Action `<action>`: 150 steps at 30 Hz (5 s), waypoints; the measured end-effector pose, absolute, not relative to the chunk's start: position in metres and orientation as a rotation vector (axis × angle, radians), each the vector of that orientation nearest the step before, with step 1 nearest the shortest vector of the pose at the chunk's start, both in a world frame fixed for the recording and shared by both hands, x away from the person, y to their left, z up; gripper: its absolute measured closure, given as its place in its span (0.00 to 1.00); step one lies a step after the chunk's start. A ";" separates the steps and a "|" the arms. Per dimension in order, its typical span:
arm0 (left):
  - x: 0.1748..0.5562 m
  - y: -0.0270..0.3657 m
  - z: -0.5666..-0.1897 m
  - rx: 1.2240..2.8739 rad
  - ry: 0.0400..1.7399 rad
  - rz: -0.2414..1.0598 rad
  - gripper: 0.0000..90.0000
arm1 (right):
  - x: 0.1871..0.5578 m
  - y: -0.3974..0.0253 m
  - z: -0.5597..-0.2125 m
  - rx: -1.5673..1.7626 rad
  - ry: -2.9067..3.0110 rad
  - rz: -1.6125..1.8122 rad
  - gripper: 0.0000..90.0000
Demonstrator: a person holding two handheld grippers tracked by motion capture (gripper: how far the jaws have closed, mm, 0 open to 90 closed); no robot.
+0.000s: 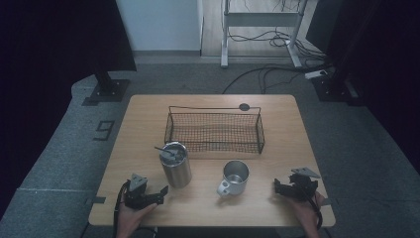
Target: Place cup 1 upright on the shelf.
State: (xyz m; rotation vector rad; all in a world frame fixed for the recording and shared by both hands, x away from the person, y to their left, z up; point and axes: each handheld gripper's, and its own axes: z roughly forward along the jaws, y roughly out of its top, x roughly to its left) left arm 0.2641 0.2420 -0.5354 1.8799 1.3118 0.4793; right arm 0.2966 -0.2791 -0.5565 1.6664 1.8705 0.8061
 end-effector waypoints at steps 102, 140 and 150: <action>0.304 0.181 -0.453 1.767 1.063 0.586 0.05 | 0.290 -0.286 -0.556 1.637 1.880 0.828 0.08; 0.316 0.175 -0.424 1.742 1.018 0.595 0.05 | 0.290 -0.288 -0.556 1.646 1.869 0.826 0.09; 0.316 0.176 -0.418 1.739 1.010 0.606 0.05 | 0.290 -0.288 -0.556 1.644 1.869 0.826 0.09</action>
